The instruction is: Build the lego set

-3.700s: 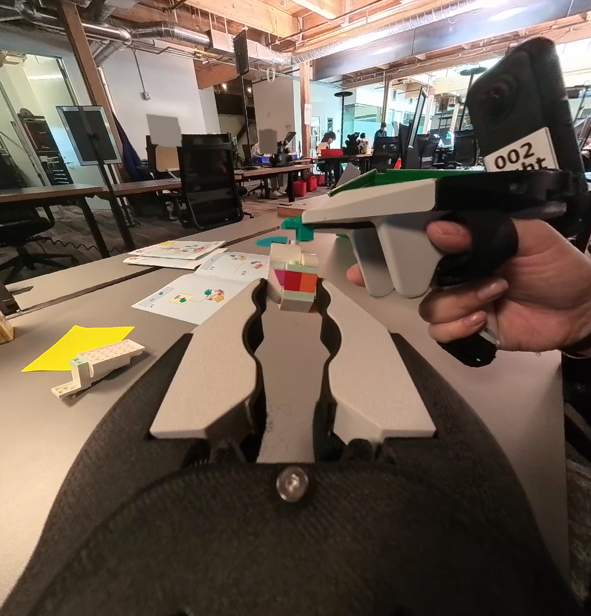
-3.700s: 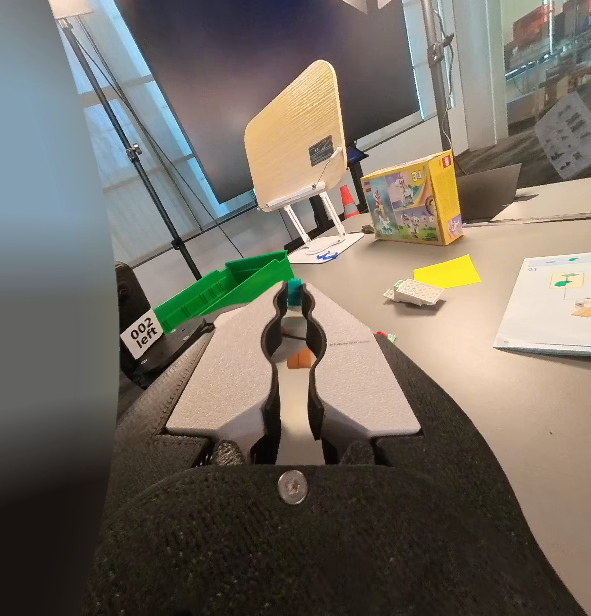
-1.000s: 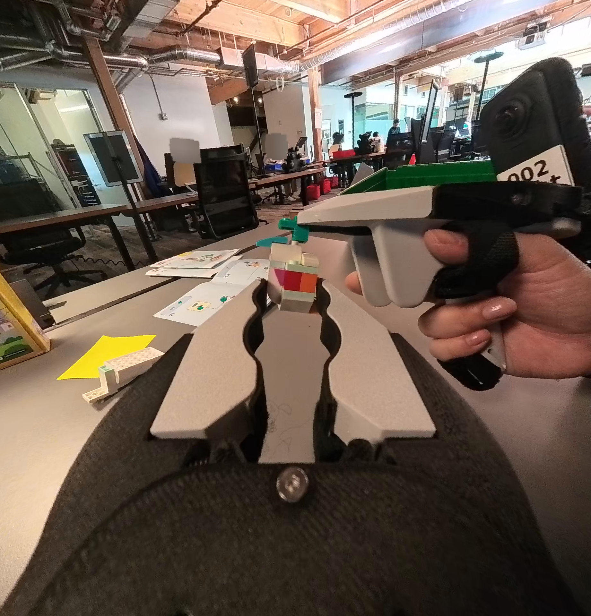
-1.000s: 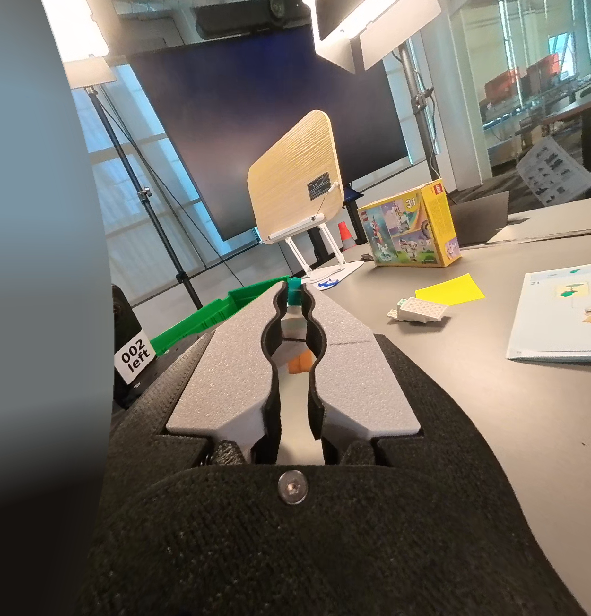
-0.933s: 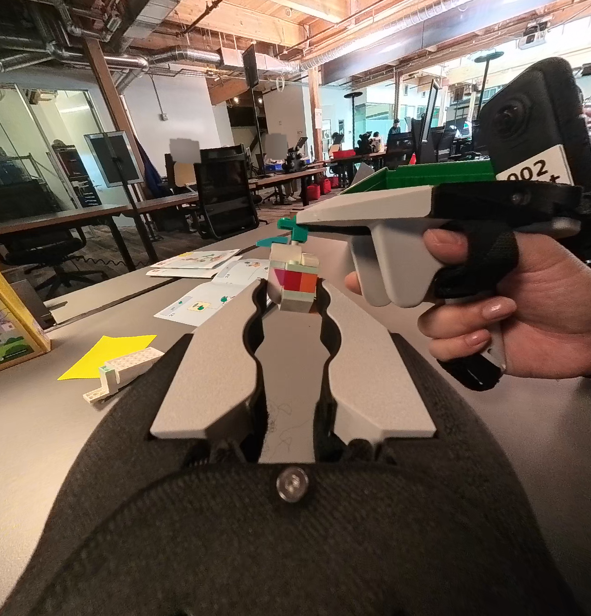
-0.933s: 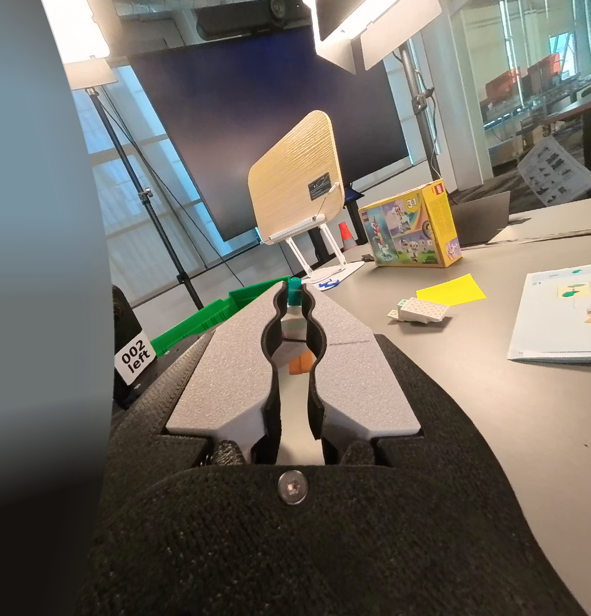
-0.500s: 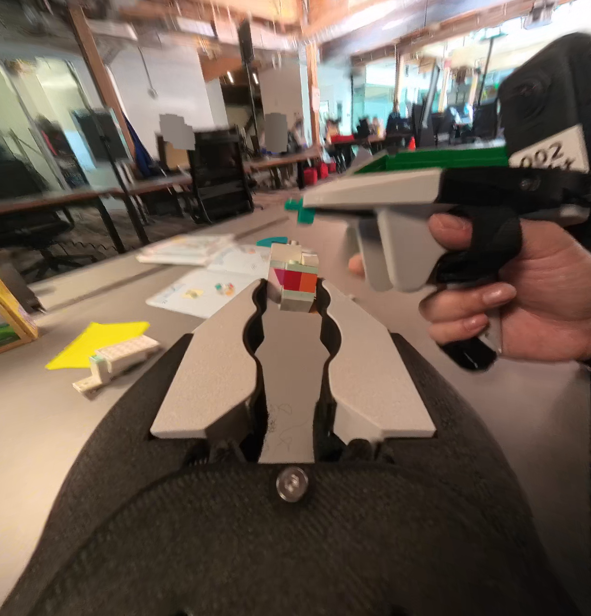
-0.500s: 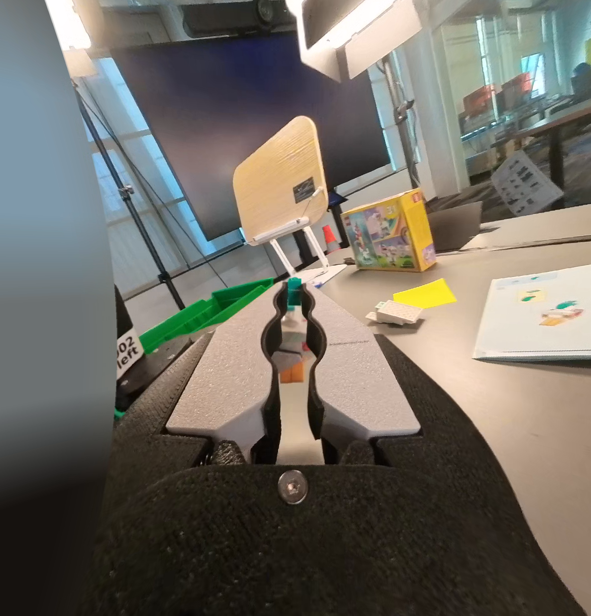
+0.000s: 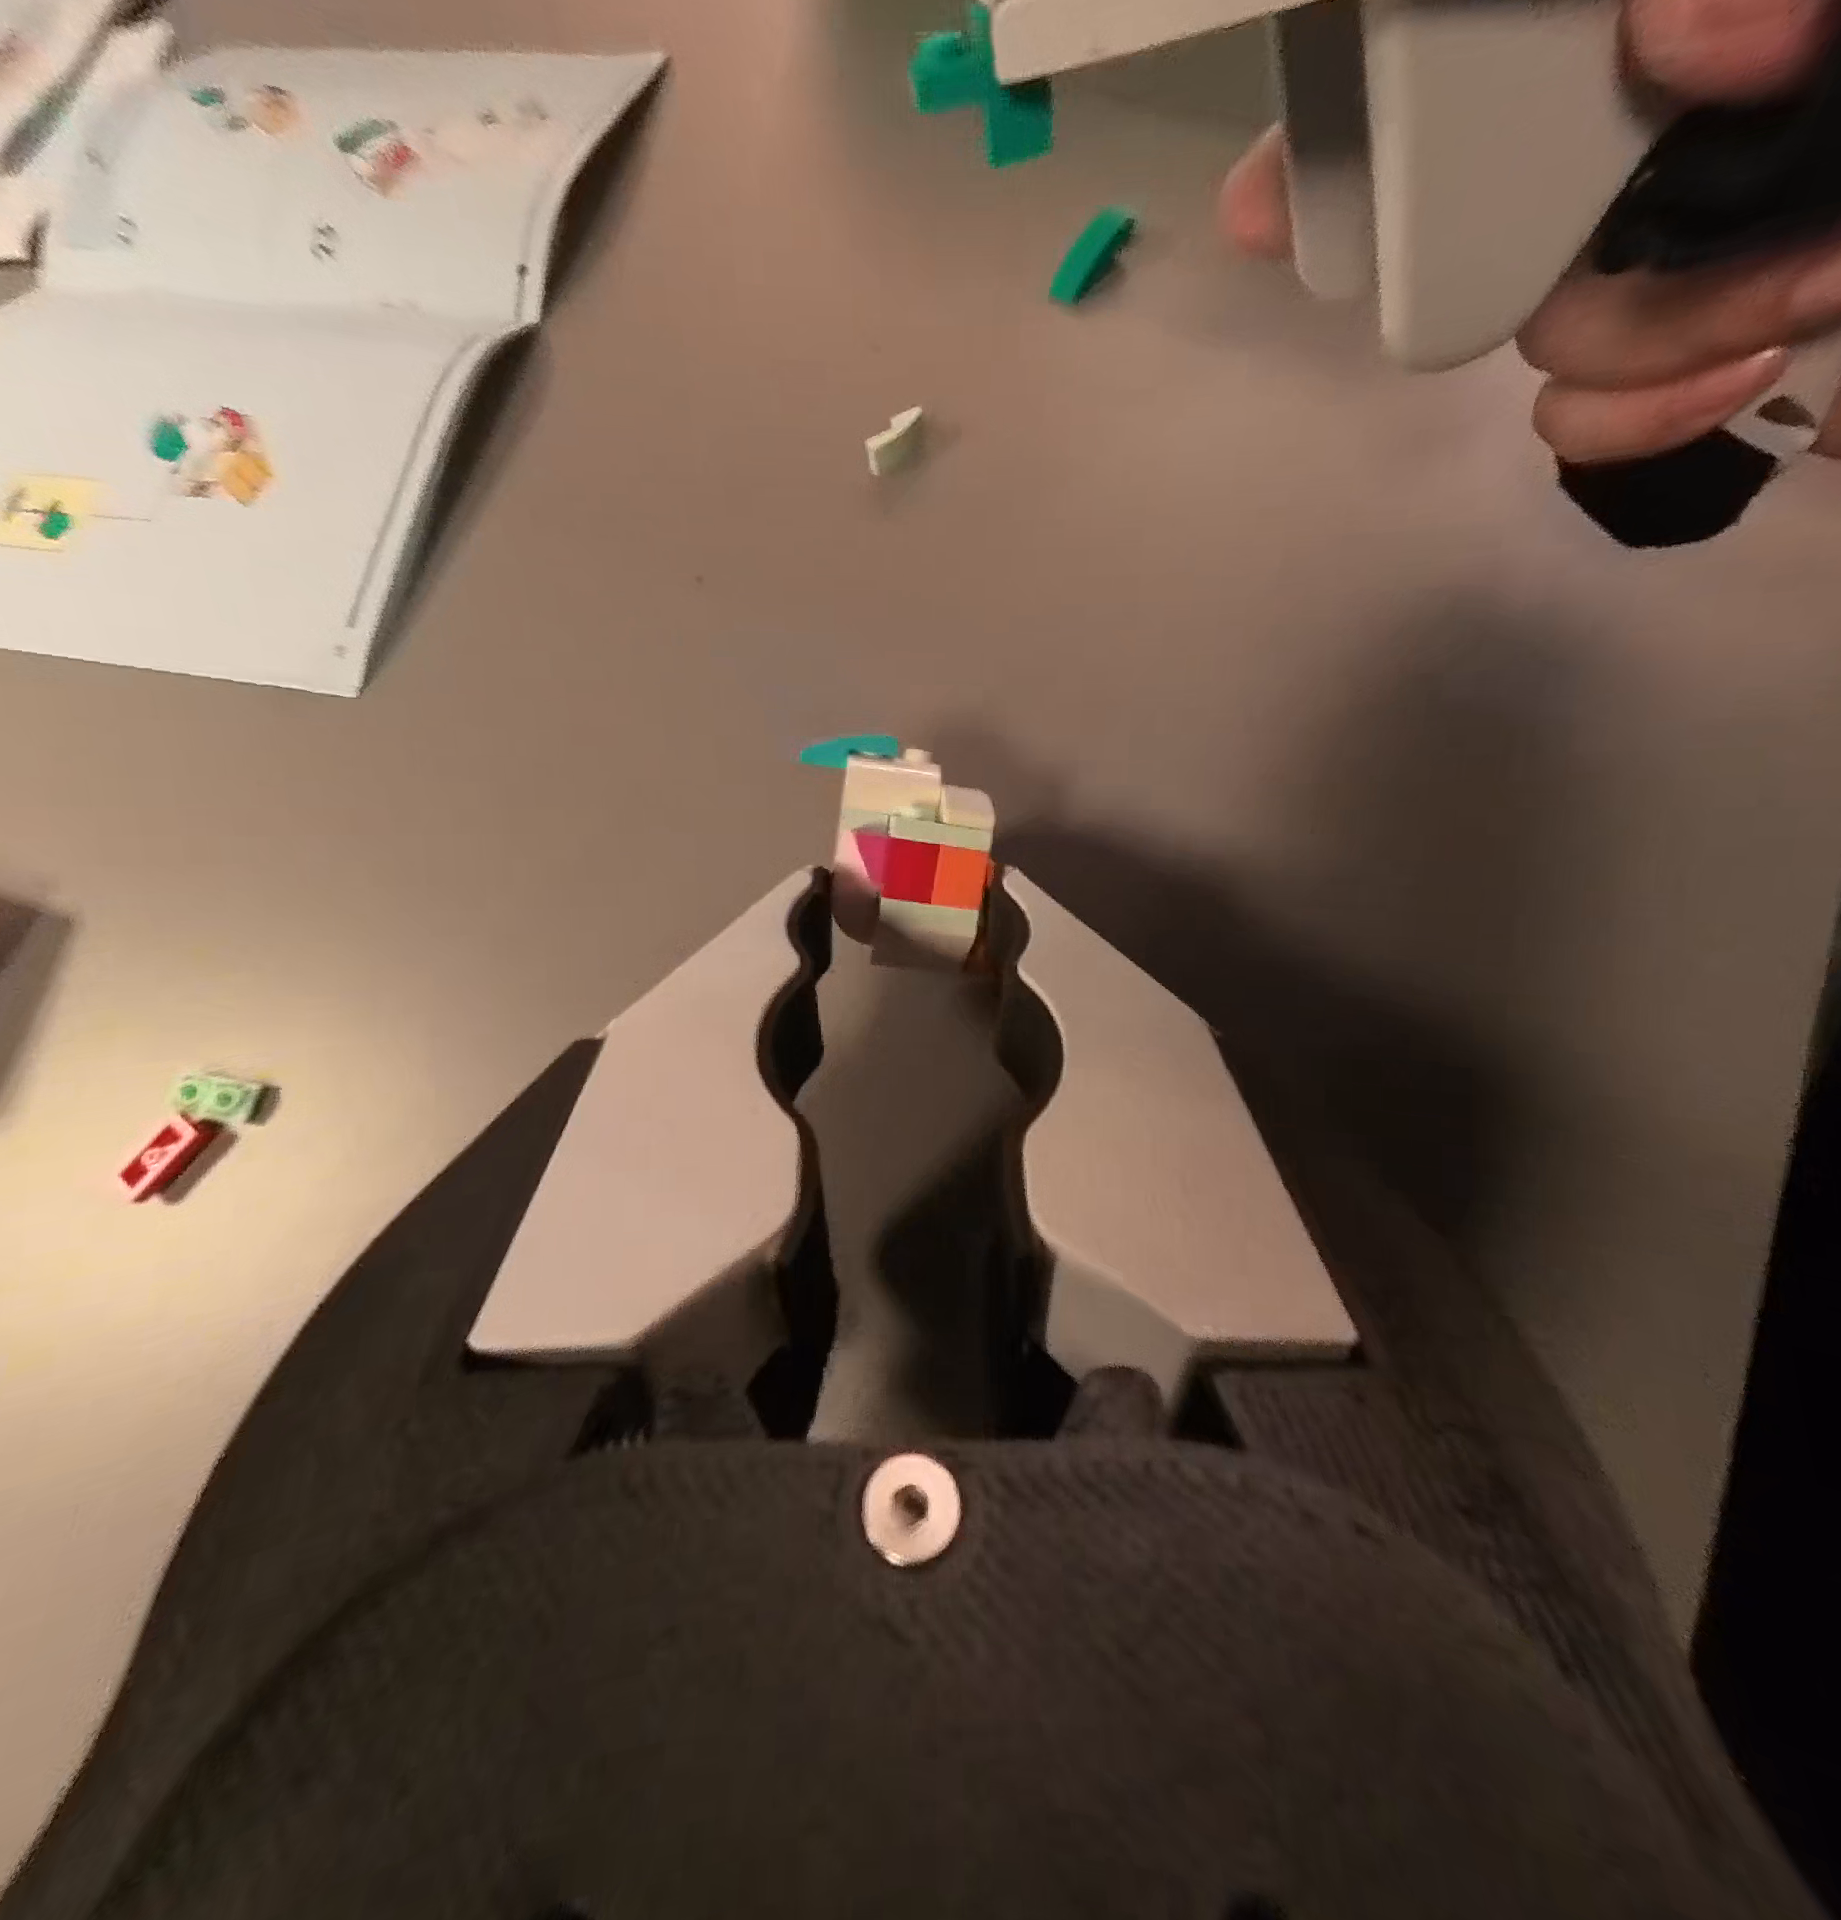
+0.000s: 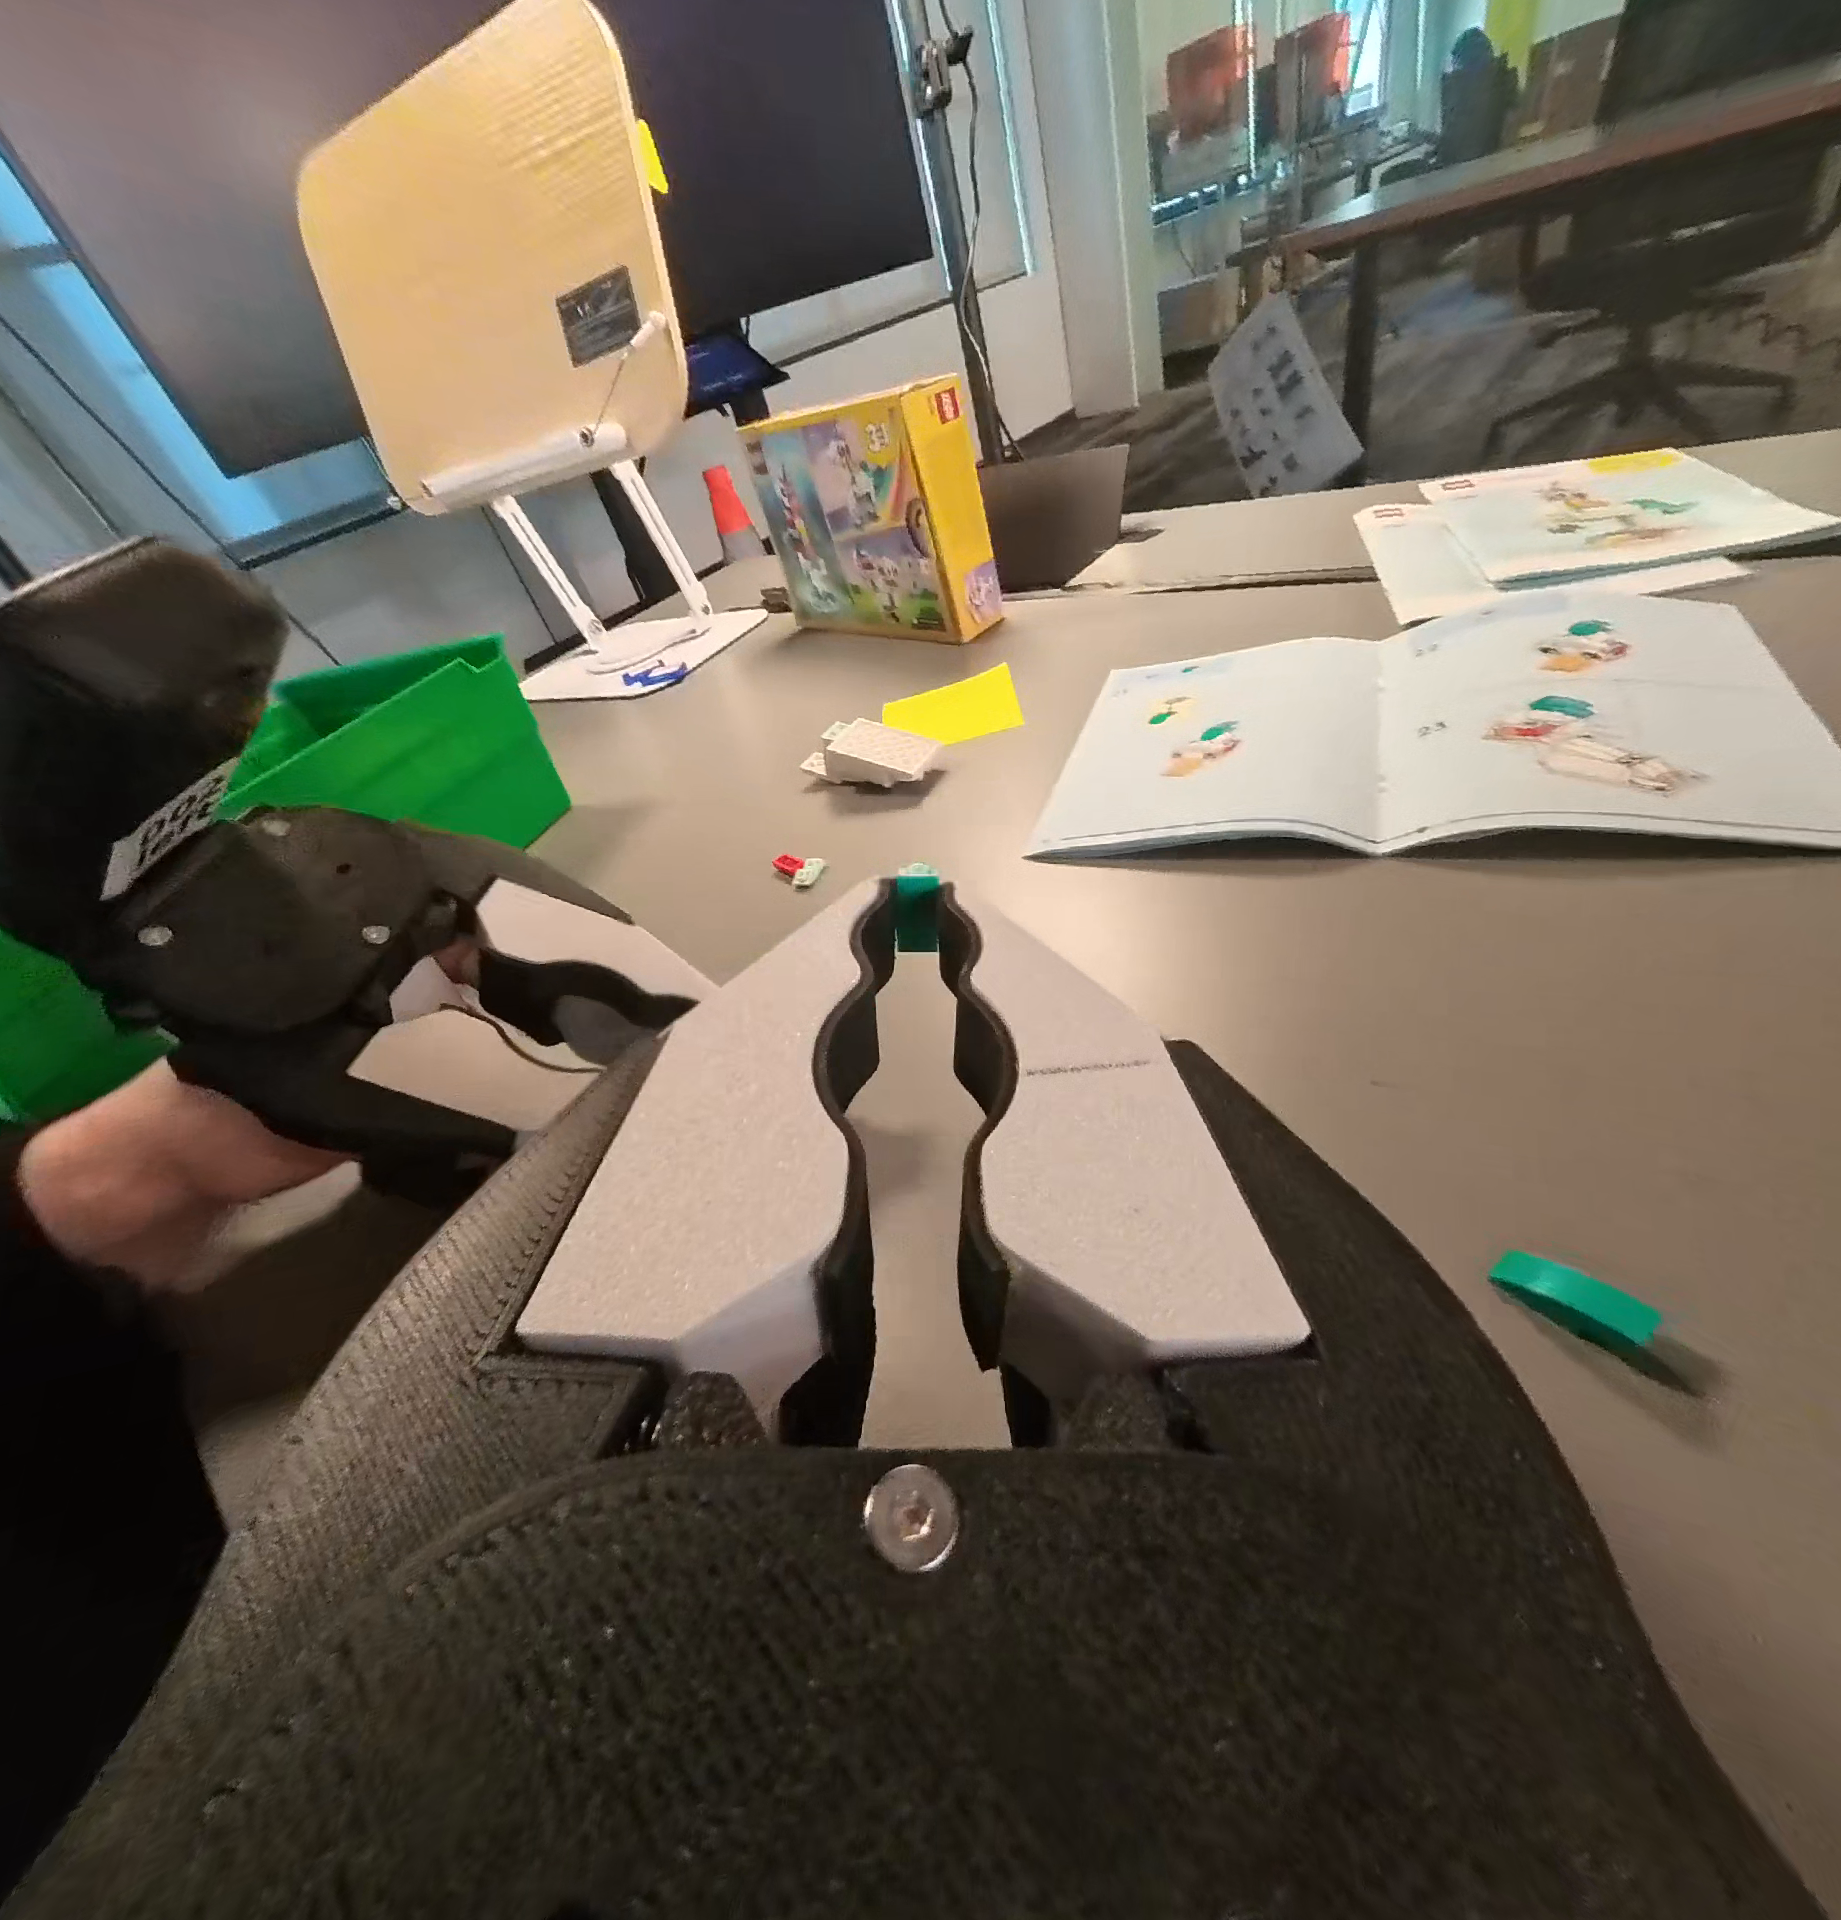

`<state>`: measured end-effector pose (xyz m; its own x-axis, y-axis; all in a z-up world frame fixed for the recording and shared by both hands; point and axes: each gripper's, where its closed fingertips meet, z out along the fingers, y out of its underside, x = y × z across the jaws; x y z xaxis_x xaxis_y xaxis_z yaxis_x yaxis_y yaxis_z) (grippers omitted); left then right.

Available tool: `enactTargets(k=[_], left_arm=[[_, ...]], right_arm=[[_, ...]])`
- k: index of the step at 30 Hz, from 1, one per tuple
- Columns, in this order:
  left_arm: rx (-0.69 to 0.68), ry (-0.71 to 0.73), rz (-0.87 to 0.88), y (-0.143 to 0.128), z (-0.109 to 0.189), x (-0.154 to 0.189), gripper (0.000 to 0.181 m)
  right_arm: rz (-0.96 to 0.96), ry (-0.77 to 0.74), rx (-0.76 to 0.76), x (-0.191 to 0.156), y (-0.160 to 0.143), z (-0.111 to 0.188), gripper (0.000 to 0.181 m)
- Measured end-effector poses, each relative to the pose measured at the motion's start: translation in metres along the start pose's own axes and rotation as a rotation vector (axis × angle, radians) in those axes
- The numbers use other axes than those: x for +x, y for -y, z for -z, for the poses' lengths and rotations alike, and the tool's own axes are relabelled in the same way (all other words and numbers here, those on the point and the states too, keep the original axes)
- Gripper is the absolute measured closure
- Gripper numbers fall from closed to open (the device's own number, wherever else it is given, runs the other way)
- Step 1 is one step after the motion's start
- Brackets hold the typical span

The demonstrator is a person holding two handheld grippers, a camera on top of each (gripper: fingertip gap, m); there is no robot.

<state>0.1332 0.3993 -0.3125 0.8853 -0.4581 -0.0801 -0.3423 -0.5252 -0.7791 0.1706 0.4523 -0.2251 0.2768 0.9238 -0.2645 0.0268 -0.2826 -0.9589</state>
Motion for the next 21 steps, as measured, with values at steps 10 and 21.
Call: enactTargets(k=[10,21], left_arm=[[-0.150,-0.111,0.159,0.001,-0.007,-0.004,0.152],[-0.118,-0.011,0.167,0.005,-0.001,-0.007,0.137]], right_arm=[[0.060,0.028,-0.010,-0.011,0.001,-0.012,0.176],[0.097,0.049,0.025,-0.015,0.008,-0.021,0.176]])
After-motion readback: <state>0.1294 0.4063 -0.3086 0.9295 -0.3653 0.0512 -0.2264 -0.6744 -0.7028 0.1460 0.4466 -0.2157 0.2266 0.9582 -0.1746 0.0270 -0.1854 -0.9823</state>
